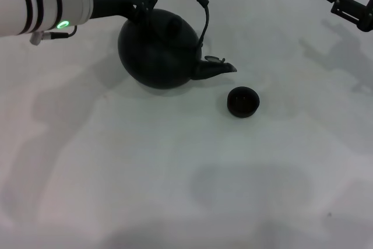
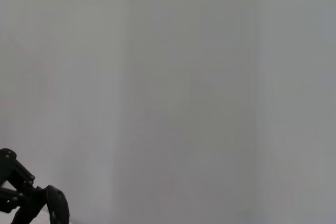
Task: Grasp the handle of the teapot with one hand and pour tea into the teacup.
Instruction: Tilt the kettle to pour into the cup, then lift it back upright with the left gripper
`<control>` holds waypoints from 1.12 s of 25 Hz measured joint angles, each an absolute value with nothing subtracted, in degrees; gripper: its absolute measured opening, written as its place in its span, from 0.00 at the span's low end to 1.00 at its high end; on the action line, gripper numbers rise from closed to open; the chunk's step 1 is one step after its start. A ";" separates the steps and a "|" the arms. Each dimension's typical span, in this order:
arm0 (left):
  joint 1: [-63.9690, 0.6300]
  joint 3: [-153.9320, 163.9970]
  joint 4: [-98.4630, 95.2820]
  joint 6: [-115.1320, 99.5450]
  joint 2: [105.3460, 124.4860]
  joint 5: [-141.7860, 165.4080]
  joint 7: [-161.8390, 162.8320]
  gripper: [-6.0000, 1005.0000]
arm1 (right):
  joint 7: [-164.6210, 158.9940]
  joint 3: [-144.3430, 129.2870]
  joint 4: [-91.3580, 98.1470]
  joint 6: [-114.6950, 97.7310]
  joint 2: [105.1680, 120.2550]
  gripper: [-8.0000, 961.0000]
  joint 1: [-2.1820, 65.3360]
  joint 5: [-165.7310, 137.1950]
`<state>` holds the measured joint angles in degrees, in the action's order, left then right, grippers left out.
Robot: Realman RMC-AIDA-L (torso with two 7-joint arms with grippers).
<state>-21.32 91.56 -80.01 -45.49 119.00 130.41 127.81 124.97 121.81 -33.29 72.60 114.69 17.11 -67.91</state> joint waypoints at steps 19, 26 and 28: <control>-21.55 94.17 -81.87 -45.66 119.06 136.37 130.55 0.15 | 126.50 121.88 -32.89 72.16 114.70 0.88 17.14 -66.14; -22.30 94.92 -81.92 -45.68 119.09 136.61 130.73 0.15 | 127.16 121.90 -32.72 72.05 114.69 0.88 17.14 -65.87; -22.48 95.07 -81.94 -45.70 119.09 136.78 130.76 0.15 | 127.17 121.91 -32.70 71.99 114.69 0.88 17.12 -65.73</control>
<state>-22.48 95.07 -81.94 -45.70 119.09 136.78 130.76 127.17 121.90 -32.70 71.99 114.69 17.12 -65.73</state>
